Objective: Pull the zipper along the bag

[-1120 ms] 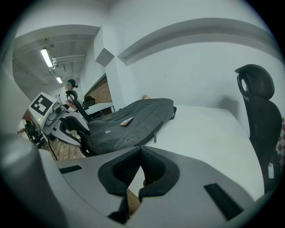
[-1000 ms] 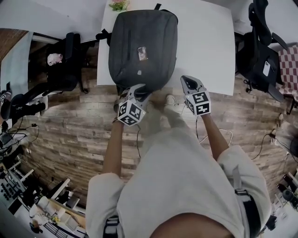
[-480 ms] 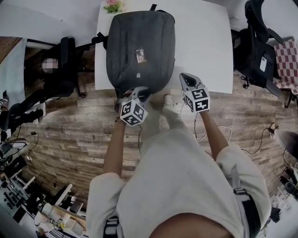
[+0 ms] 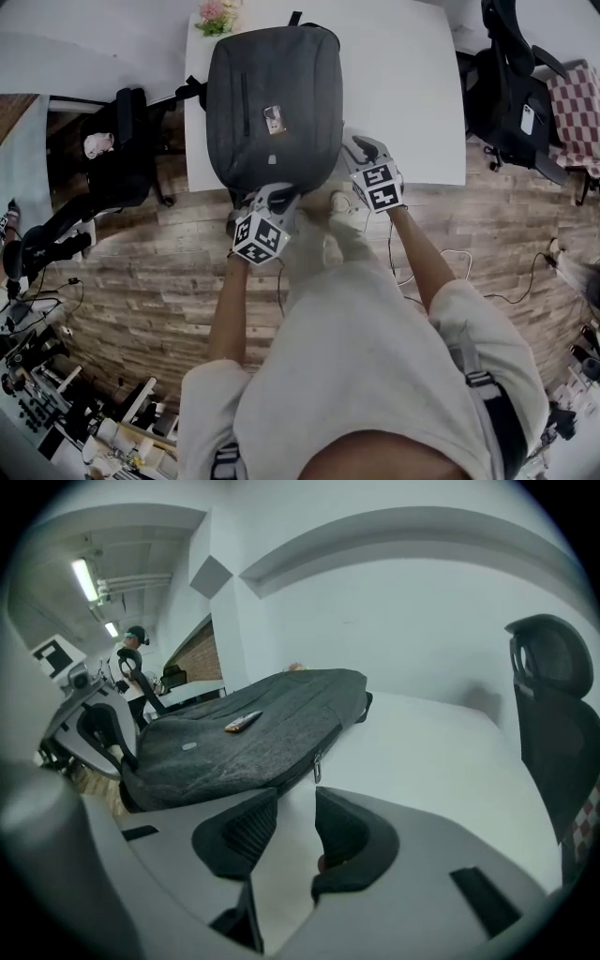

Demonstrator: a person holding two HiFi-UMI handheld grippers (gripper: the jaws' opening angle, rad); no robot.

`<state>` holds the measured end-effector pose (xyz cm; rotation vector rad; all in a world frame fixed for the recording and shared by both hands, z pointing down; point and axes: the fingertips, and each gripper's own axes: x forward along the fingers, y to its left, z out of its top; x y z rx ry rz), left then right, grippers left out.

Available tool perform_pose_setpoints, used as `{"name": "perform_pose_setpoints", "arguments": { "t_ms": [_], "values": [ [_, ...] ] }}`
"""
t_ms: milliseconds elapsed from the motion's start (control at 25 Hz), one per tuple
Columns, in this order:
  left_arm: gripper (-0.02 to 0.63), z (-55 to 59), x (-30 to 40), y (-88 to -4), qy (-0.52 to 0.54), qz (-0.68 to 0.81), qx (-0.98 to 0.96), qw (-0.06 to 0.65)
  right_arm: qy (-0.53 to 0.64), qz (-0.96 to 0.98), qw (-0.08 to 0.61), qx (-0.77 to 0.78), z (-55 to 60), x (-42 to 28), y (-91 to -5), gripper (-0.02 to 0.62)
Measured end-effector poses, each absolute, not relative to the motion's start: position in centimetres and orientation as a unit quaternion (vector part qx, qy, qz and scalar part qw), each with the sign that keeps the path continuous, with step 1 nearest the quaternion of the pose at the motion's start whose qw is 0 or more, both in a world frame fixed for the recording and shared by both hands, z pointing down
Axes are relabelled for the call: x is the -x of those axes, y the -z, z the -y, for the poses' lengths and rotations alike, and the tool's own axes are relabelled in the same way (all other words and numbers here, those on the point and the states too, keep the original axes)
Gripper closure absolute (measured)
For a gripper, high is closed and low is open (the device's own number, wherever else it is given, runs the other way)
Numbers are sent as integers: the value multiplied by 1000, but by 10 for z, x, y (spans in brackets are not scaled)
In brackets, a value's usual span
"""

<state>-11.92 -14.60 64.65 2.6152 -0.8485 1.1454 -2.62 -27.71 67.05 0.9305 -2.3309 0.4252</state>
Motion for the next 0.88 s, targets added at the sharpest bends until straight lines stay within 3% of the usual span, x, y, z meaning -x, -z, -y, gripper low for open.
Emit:
{"name": "perform_pose_setpoints", "arguments": {
  "t_ms": [400, 720, 880],
  "values": [
    [540, 147, 118, -644, -383, 285, -875, 86, -89, 866, 374, -321, 315, 29, -697, 380],
    [540, 147, 115, -645, -382, 284, -874, 92, -12, 870, 401, -287, 328, 47, -696, 403],
    [540, 146, 115, -647, -383, 284, -874, 93, -9, 874, 394, -286, 328, 51, -693, 458]
  ]
}}
